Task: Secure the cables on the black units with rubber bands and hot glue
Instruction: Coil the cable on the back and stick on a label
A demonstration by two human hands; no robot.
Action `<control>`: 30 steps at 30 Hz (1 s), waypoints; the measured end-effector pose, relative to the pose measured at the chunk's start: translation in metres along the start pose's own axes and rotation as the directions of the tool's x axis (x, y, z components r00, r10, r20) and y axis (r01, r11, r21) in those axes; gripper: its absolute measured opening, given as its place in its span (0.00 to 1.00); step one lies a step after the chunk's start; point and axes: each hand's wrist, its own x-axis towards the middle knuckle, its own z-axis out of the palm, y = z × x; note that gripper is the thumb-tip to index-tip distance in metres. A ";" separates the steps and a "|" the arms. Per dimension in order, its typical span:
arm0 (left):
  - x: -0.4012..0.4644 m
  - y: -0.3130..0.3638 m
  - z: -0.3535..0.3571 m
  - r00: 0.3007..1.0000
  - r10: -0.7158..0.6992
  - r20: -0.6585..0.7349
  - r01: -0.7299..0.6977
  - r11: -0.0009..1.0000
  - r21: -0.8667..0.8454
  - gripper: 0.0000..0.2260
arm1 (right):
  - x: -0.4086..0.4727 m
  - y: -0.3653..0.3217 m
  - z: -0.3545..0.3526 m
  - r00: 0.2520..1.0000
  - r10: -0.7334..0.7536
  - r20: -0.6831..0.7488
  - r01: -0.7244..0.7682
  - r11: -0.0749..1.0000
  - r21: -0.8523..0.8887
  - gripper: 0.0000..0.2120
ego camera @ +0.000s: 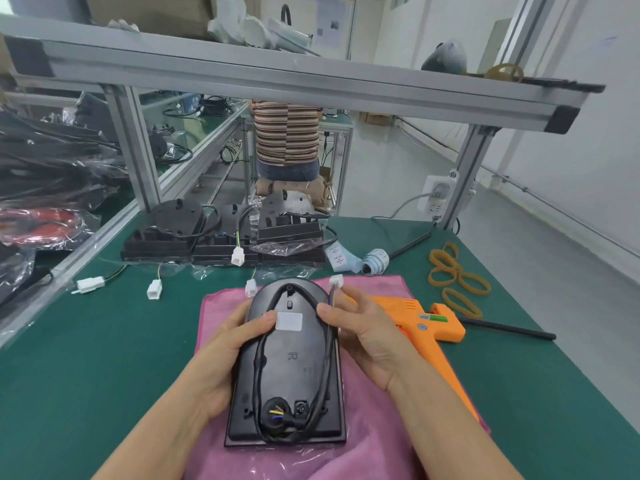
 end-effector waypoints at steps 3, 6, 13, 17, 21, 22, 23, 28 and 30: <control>0.004 0.004 -0.001 1.000 0.006 0.009 -0.006 0.998 0.064 0.23 | 0.004 0.001 -0.004 0.999 -0.041 0.026 0.042 0.997 -0.058 0.28; 0.010 0.009 0.002 1.000 -0.001 0.020 -0.001 0.994 0.110 0.28 | 0.007 0.004 -0.008 0.998 -0.068 -0.015 0.067 0.995 -0.080 0.25; 0.024 0.006 0.005 0.994 -0.111 0.001 0.111 0.993 0.050 0.18 | 0.019 0.003 -0.016 0.998 -0.043 -0.036 0.028 0.941 -0.337 0.21; 0.031 0.005 0.001 0.988 -0.152 0.013 0.151 0.987 0.056 0.17 | 0.025 -0.007 -0.023 1.000 0.006 -0.029 -0.022 0.795 -0.606 0.13; 0.033 0.003 -0.003 0.988 -0.151 0.024 0.150 0.987 0.053 0.17 | 0.038 -0.033 -0.039 0.950 -0.282 -0.132 0.006 0.440 -0.898 0.16; 0.033 0.003 -0.003 0.989 -0.145 0.033 0.143 0.988 0.054 0.17 | 0.042 -0.041 -0.047 0.901 -0.406 -0.154 -0.030 0.295 -0.955 0.16; 0.033 0.003 -0.003 0.989 -0.140 0.039 0.137 0.989 0.056 0.18 | 0.048 -0.050 -0.057 0.854 -0.496 -0.158 -0.094 0.152 -0.984 0.15; 0.030 0.003 -0.003 0.992 -0.116 0.052 0.113 0.992 0.054 0.19 | 0.066 -0.080 -0.121 0.793 -0.469 -0.388 -0.532 -0.225 -0.816 0.08; 0.029 0.004 -0.001 0.992 -0.110 0.056 0.106 0.993 0.055 0.18 | 0.069 -0.081 -0.139 0.778 -0.410 -0.476 -0.593 -0.231 -0.771 0.09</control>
